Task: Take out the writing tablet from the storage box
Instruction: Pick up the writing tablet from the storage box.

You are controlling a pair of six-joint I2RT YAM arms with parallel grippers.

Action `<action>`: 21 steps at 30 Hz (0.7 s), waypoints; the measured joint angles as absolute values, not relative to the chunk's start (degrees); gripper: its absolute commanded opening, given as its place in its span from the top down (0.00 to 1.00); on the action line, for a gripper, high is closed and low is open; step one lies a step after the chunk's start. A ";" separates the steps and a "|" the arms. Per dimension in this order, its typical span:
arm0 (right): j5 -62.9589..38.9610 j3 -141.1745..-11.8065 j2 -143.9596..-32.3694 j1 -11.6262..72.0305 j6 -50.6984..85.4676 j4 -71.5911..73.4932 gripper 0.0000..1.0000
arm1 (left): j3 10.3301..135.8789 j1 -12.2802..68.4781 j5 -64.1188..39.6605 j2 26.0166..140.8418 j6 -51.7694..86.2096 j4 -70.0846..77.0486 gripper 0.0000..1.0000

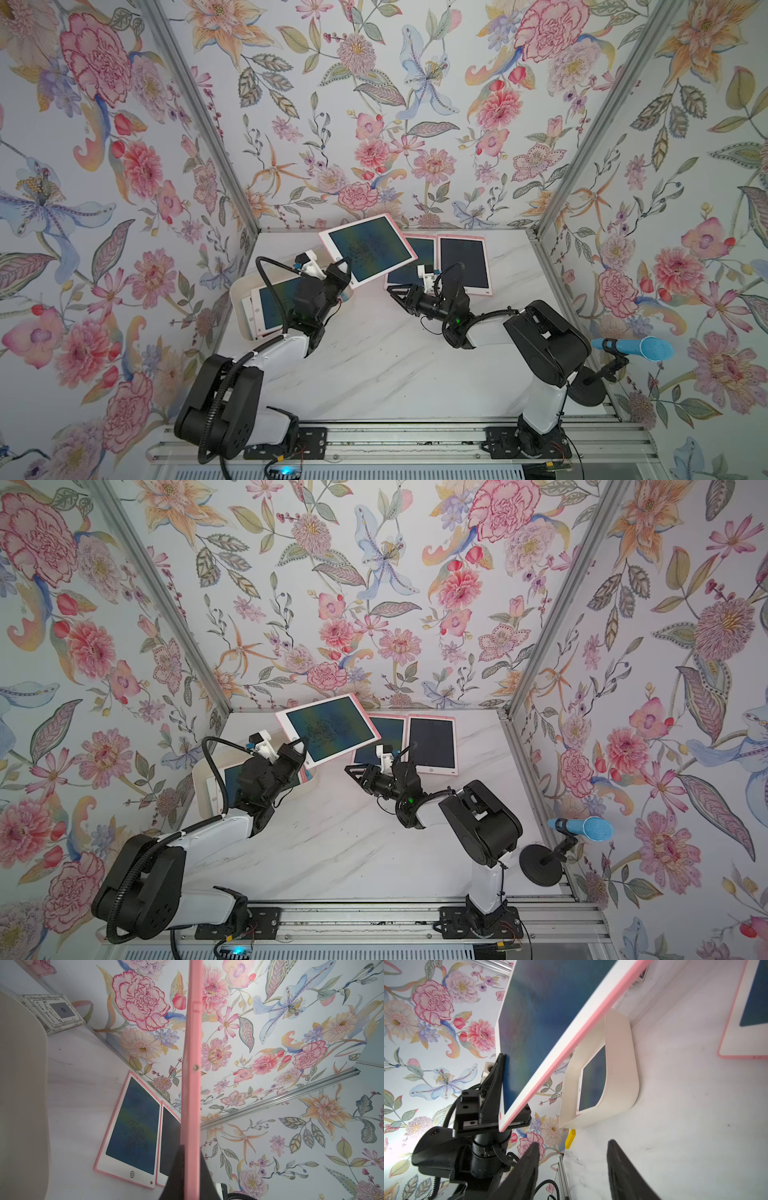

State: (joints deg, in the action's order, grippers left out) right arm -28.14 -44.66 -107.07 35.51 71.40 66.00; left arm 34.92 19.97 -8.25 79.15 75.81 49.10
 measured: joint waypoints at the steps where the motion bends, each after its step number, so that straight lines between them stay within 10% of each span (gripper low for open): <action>1: -27.92 -44.73 -107.50 35.14 72.31 67.59 0.46 | 34.92 19.97 -8.19 79.33 75.96 49.28 1.00; 21: -25.80 -50.13 -115.07 34.35 78.50 77.32 0.47 | 34.46 20.64 -7.01 82.85 78.91 53.08 1.00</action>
